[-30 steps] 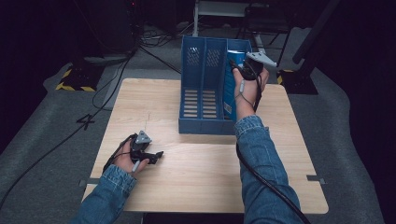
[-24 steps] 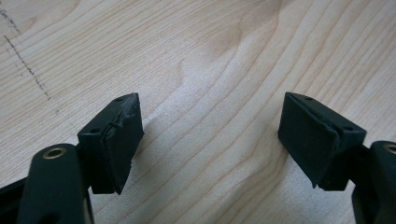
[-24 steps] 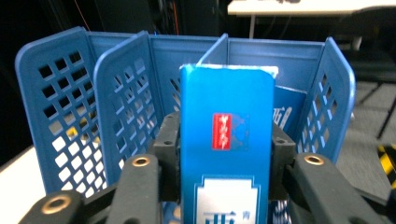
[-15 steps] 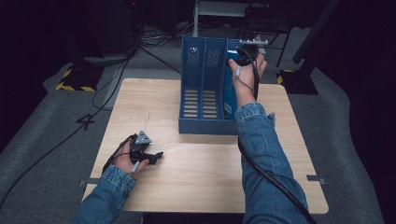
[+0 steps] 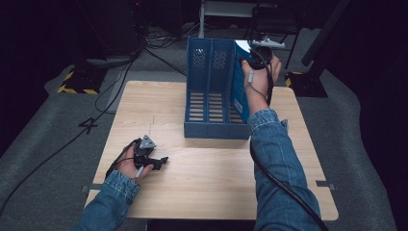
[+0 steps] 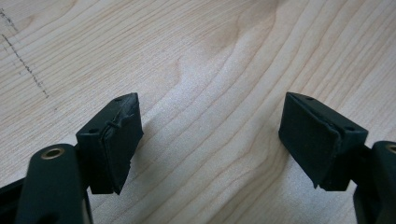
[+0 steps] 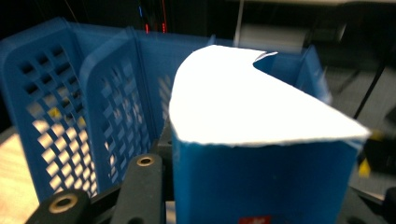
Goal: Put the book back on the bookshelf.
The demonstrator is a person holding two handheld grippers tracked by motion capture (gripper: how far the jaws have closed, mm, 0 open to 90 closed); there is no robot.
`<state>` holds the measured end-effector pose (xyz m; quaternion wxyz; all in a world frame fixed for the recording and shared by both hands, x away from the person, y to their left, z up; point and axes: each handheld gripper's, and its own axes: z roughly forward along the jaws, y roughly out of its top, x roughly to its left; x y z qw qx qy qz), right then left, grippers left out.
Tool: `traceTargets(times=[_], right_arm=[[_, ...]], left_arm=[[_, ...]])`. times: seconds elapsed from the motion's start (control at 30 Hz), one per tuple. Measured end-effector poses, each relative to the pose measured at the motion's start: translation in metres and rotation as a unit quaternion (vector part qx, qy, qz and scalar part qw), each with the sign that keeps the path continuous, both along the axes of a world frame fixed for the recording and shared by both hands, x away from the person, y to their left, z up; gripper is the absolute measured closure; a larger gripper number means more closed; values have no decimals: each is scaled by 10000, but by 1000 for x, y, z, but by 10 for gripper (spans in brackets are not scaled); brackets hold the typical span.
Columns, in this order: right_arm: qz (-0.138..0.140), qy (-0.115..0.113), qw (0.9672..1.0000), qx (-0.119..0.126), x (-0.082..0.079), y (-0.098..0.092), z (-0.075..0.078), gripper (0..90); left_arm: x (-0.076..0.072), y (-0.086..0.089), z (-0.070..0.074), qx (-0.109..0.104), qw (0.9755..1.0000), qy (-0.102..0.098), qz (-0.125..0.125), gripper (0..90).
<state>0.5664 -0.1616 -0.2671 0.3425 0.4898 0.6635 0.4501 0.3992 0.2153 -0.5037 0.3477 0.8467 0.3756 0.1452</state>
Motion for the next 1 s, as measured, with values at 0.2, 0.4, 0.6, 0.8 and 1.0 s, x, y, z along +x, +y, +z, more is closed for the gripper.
traceTargets(times=[0.2, 0.4, 0.6, 0.8, 1.0], right_arm=[[12, -862, 9953, 440, -4, -5, 8, 617], [50, -629, 9972, 402, 13, 7, -34, 610], [-19, -320, 9992, 235, 18, 10, -64, 604], [-35, -443, 9986, 292, 16, 9, -80, 604], [-91, -704, 9974, 138, 2, 11, -91, 600]], left_arm=[[0, -1, 0, -8, 10000, 24, -12, 214], [0, -1, 0, -17, 10000, 39, 0, 213], [0, -1, 0, -31, 10000, 18, 10, 212], [1, -1, 0, -21, 10000, 19, 0, 210], [1, -1, -1, -27, 10000, 5, 6, 210]])
